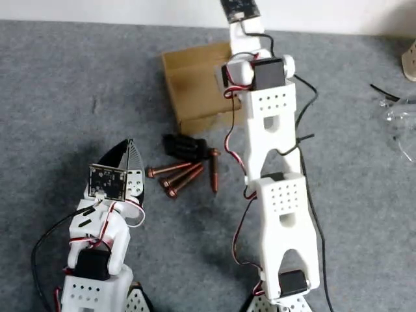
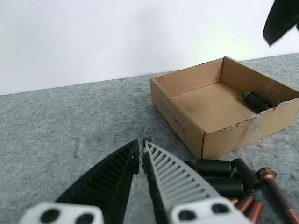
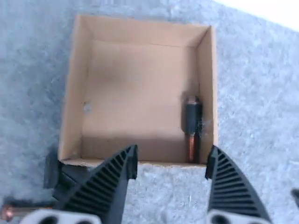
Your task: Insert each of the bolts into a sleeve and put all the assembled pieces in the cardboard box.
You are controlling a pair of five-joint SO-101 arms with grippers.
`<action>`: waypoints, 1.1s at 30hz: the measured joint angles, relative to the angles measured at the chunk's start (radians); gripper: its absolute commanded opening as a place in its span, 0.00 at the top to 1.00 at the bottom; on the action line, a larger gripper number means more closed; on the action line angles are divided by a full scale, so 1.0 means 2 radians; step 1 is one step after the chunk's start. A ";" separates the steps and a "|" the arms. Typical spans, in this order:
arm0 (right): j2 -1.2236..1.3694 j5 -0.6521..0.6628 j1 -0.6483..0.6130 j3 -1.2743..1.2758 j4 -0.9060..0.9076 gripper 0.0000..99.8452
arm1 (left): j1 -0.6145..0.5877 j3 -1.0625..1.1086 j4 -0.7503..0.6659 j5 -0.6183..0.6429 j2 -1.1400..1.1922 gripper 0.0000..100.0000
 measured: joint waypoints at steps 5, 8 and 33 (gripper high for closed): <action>-0.068 -0.005 -0.003 0.000 0.001 0.78 | 0.000 0.000 0.000 0.000 0.000 0.96; -0.117 -0.005 -0.014 0.000 0.001 0.78 | 0.000 0.000 0.000 0.000 0.000 0.96; -0.375 0.028 -0.149 0.620 -0.107 0.78 | 0.000 0.000 0.000 0.000 0.000 0.96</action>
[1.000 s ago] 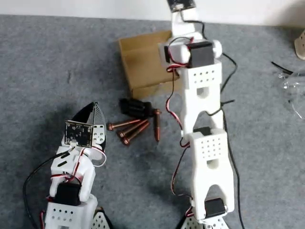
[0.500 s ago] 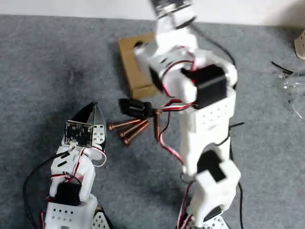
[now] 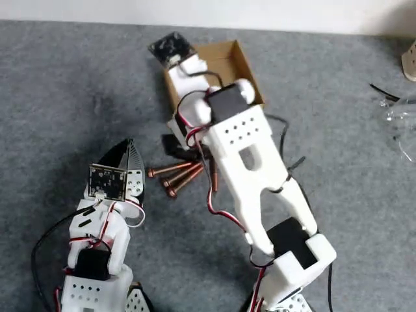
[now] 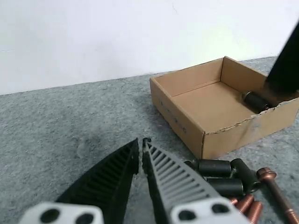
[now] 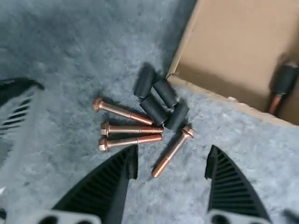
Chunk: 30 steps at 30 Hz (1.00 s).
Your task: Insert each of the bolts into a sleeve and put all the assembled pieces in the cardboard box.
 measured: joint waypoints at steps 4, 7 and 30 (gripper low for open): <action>0.000 -0.025 0.000 0.097 -0.091 0.78 | 0.000 0.000 0.000 0.000 0.000 0.96; 0.000 -0.047 0.000 0.164 -0.153 0.78 | 0.000 0.000 0.000 0.000 0.000 0.96; 0.071 -0.128 0.023 0.273 -0.285 0.78 | 0.000 0.000 0.000 0.000 0.000 0.96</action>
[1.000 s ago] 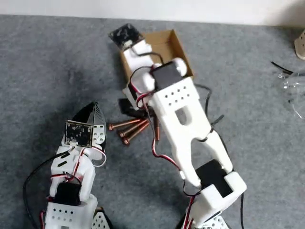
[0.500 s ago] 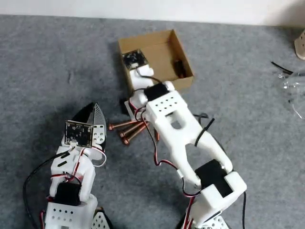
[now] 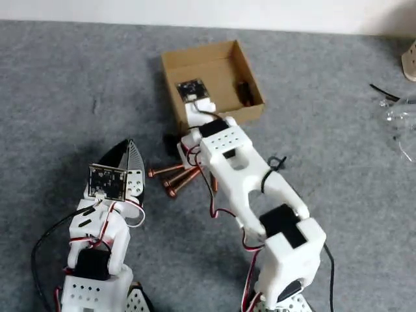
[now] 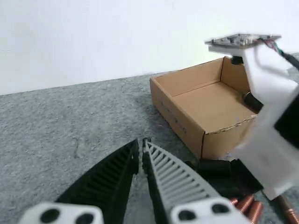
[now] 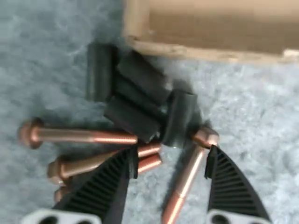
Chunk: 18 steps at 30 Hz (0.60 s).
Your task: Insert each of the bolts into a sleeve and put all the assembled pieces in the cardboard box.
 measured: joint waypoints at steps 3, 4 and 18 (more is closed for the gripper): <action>0.002 0.000 0.008 0.000 0.000 0.78 | 0.000 0.000 0.000 0.000 0.000 0.96; 0.002 0.000 0.009 0.000 0.000 0.78 | 0.000 0.000 0.000 0.000 0.000 0.96; 0.002 0.000 0.011 0.000 -0.052 0.78 | 0.000 0.000 0.000 0.000 0.000 0.96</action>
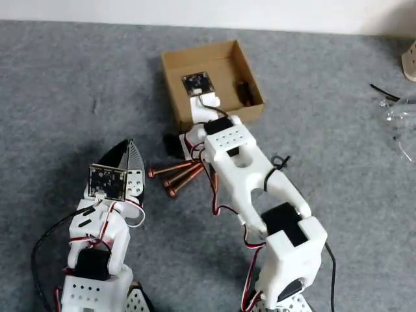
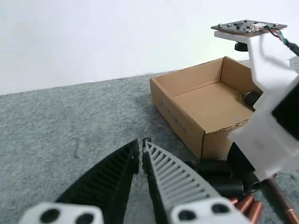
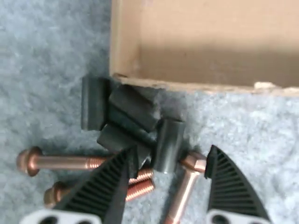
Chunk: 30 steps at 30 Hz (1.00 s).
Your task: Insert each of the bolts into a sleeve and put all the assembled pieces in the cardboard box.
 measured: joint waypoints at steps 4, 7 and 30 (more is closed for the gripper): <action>0.000 0.000 0.000 0.000 -0.001 0.78 | 0.000 0.000 0.000 0.000 0.000 0.96; 0.000 0.000 0.000 0.000 -0.001 0.78 | 0.000 0.000 0.000 0.000 0.000 0.96; 0.061 -0.001 0.016 -0.007 -0.008 0.78 | 0.000 0.000 0.000 0.000 0.000 0.96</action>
